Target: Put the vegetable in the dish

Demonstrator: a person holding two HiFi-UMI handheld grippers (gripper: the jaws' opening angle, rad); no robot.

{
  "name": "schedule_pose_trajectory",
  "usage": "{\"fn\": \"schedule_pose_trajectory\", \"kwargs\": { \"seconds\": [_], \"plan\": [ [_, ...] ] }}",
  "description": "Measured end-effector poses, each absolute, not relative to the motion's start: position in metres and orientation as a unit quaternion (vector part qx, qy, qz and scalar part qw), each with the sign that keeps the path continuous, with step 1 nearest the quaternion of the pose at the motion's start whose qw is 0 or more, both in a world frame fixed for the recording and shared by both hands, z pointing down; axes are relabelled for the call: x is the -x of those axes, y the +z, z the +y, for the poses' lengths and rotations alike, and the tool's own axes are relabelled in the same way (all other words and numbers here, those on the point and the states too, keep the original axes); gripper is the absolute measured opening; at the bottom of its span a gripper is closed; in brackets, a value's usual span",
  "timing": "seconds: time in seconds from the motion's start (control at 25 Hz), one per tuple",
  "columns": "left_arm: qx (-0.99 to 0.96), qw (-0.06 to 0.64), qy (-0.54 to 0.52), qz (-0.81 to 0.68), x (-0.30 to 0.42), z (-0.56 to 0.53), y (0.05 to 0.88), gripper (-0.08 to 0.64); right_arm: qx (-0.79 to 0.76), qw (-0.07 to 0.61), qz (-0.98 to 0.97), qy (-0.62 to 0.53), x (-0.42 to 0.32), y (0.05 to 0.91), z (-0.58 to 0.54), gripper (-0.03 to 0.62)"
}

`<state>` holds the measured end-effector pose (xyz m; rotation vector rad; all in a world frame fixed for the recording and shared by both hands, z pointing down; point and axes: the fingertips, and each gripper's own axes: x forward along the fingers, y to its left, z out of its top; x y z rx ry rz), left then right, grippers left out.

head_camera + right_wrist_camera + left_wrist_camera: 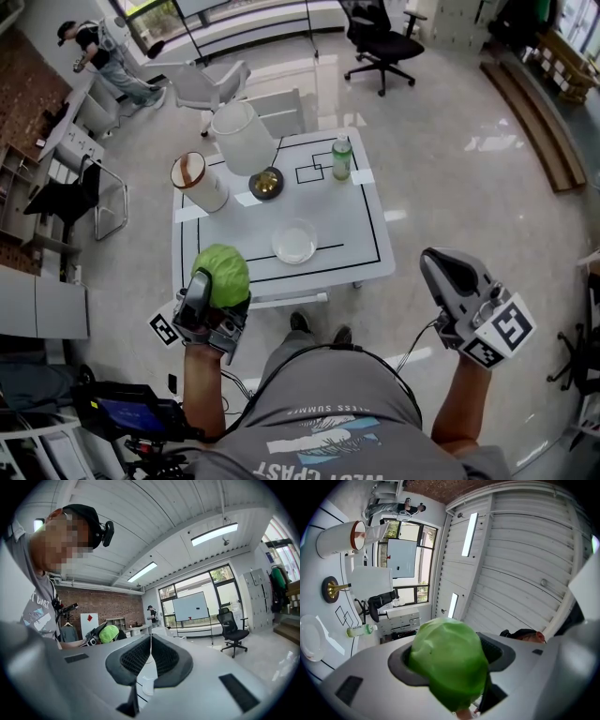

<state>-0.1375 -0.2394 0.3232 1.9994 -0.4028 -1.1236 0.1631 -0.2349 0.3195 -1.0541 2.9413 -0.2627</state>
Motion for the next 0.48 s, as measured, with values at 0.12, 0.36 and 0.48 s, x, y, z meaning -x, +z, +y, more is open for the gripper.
{"fn": "schedule_pose_trajectory", "kwargs": {
  "seconds": [0.12,0.36,0.48],
  "plan": [
    [-0.787,0.404,-0.440,-0.156,0.143,-0.254,0.327,0.310,0.342,0.001,0.936,-0.088,-0.155,0.320,-0.243,0.009],
    [-0.783,0.423,-0.433,-0.139,0.154,-0.294,0.329,0.310,0.361,-0.001,0.928,-0.089,-0.138,0.312,-0.265,0.009],
    [-0.786,0.429,-0.426,-0.126,0.153,-0.304,0.329,0.310,0.372,0.001,0.924,-0.091,-0.135,0.315,-0.271,0.009]
  ]
}}
